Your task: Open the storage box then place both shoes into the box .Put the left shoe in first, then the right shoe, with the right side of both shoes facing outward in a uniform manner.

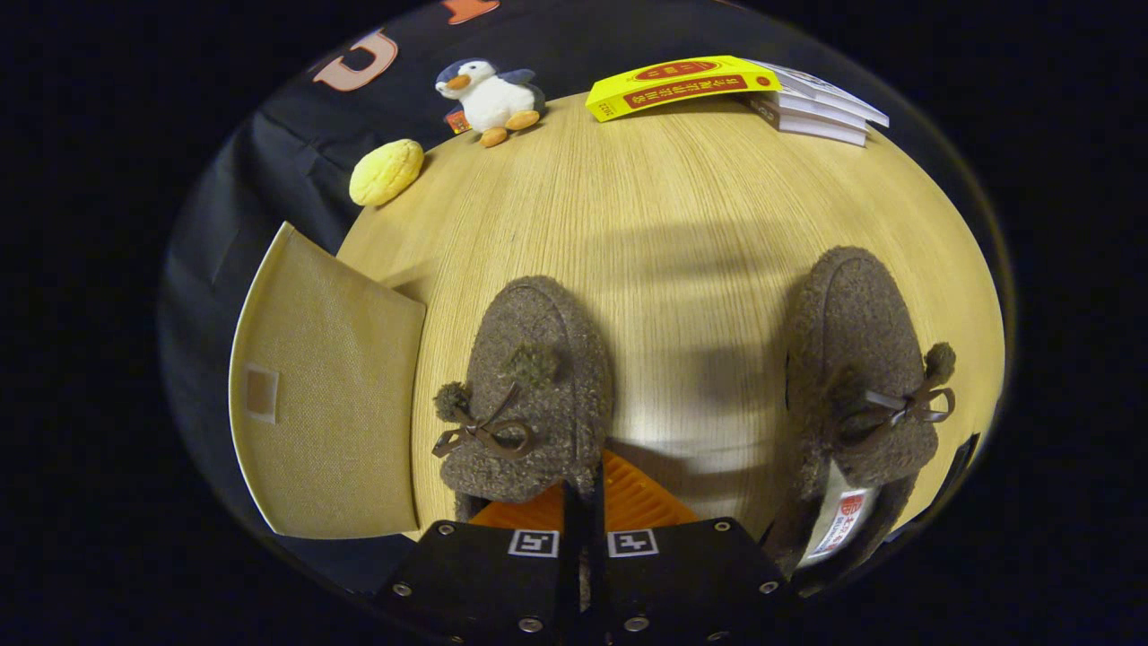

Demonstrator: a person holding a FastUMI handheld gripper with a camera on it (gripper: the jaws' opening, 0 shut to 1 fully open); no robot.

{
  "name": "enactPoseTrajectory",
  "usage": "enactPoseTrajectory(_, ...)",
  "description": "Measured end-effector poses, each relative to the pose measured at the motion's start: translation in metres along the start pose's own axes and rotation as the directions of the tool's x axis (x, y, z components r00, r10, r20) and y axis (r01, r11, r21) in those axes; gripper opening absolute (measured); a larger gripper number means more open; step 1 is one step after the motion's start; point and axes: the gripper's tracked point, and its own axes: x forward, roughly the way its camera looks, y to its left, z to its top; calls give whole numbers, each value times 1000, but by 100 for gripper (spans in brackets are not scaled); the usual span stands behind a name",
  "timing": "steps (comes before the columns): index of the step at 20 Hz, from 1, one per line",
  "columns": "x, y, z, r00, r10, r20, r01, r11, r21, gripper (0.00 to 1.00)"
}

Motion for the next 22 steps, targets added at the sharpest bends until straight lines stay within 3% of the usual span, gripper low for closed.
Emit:
enactPoseTrajectory(3, -20, 7, 5, 999, -24, 29, 25, 1000, -16, 4)
enactPoseTrajectory(10, -85, 61, 27, 997, 23, 68, -23, 1000, -2, 4)
enactPoseTrajectory(15, -127, 128, 38, 990, 111, 91, -111, 994, -3, 4)
enactPoseTrajectory(22, -131, 220, 41, 978, 161, 136, -161, 987, -11, 4)
